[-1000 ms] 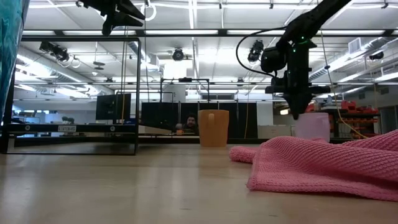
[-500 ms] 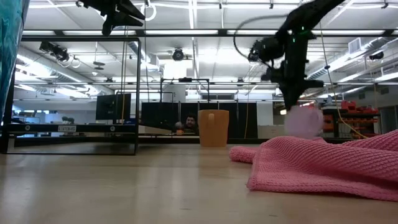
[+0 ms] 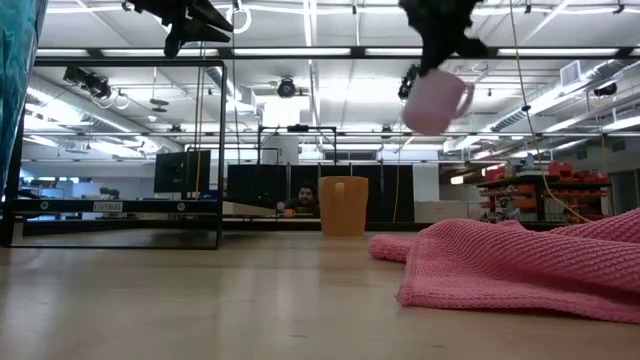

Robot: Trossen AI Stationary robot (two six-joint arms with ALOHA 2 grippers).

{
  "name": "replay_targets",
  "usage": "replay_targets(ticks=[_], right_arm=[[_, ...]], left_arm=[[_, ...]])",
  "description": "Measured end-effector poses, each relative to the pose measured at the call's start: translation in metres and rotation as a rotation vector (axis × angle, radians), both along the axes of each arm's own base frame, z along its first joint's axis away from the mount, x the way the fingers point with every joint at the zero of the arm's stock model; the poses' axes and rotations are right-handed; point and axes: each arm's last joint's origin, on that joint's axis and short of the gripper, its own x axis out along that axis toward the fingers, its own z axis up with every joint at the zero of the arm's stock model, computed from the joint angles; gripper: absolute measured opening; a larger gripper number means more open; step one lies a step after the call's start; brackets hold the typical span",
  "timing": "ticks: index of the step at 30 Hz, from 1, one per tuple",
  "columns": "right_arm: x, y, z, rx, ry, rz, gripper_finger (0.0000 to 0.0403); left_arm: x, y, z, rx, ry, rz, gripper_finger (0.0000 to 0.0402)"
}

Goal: Stack small to large cups/mugs on shelf
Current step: Put the purple mug on the shelf

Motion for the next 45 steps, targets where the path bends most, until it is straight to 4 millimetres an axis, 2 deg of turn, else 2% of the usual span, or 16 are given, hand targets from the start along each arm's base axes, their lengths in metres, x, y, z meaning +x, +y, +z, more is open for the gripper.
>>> replay_targets(ticks=[3,7,13,20,26,35,39,45], right_arm=[[0.007,0.013,0.018,-0.011,-0.038,0.046,0.0002],[0.027,0.025,0.032,-0.030,-0.082,0.116,0.0002],[0.073,0.034,0.026,-0.063,-0.044,0.252,0.0002],[0.127,0.052,-0.012,-0.068,0.073,0.419,0.0002],[0.160,0.071,-0.056,-0.063,0.205,0.558,0.0002],[0.194,0.083,-0.113,-0.056,0.324,0.712,0.0002],[0.207,0.084,-0.128,-0.063,0.301,0.731,0.0002],[0.214,0.086,-0.142,-0.061,0.312,0.759,0.0002]], left_arm=[[0.000,0.000,0.000,-0.001,0.000,0.000,0.0107],[0.000,0.000,0.000,-0.005,-0.002,0.001,0.0107],[0.000,0.000,0.000,-0.006,-0.002,0.002,0.0107],[0.000,0.000,0.000,-0.006,-0.002,0.002,0.0107],[0.000,0.000,0.000,-0.007,-0.002,0.002,0.0107],[-0.001,0.000,-0.003,-0.027,0.023,0.002,0.0107],[-0.001,-0.001,-0.005,-0.037,0.036,0.002,0.0107],[-0.001,-0.001,-0.006,-0.048,0.049,0.002,0.0107]])
